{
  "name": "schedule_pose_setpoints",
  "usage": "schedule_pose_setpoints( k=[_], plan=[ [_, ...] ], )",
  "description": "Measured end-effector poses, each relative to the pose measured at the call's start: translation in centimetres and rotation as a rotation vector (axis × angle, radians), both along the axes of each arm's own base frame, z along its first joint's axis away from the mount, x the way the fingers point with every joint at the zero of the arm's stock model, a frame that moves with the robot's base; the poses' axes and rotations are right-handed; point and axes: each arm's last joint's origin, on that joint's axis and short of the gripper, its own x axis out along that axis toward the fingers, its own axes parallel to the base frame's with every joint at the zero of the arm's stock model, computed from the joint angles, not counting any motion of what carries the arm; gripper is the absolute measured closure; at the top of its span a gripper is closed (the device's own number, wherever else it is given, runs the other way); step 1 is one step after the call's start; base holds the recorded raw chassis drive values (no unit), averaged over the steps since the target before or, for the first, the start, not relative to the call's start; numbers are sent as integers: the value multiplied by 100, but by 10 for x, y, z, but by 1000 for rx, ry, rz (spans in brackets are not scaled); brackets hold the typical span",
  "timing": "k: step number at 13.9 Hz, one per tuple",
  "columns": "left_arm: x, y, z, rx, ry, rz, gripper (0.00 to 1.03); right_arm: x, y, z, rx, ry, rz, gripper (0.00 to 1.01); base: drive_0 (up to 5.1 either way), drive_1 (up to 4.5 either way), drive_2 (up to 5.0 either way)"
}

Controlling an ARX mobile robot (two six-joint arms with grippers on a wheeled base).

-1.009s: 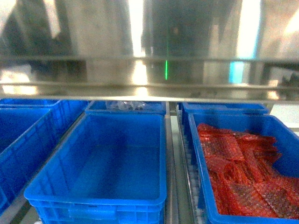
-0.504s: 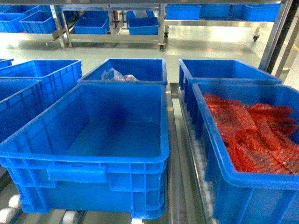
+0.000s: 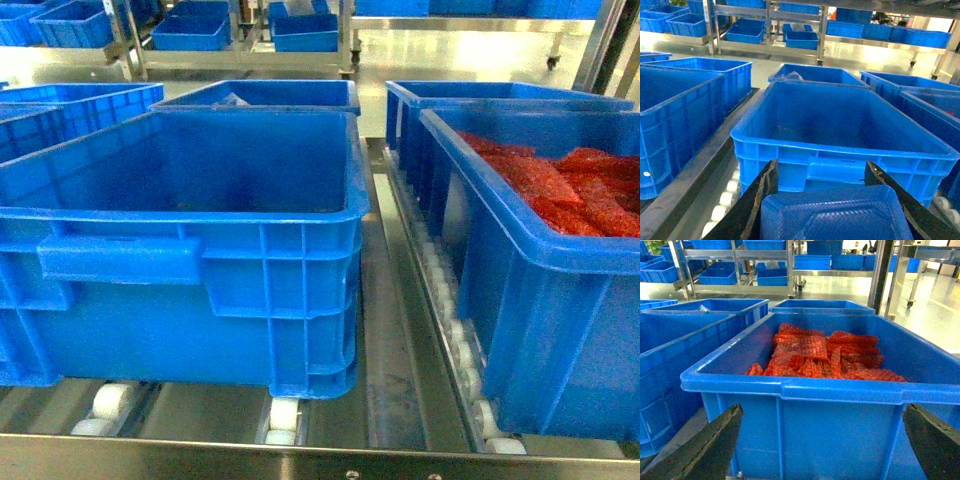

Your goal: Pick blue part to blue bin on bottom shelf

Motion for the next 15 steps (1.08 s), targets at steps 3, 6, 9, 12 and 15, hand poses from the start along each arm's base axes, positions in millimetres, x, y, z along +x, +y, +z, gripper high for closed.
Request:
schedule_pose_setpoints(
  k=[3,6,9,12,15],
  plan=[
    [0,0,0,0,0,0,60,0,0,0,0,0,0,3,0,0,0],
    [0,0,0,0,-2,0,60,0,0,0,0,-2,0,3,0,0,0],
    [0,0,0,0,-1,0,60,0,0,0,0,-1,0,3,0,0,0],
    [0,0,0,-1,-2,0,60,0,0,0,0,-2,0,3,4,407,-399],
    [0,0,0,-1,-2,0,60,0,0,0,0,-5,0,3,5,408,-398]
  ],
)
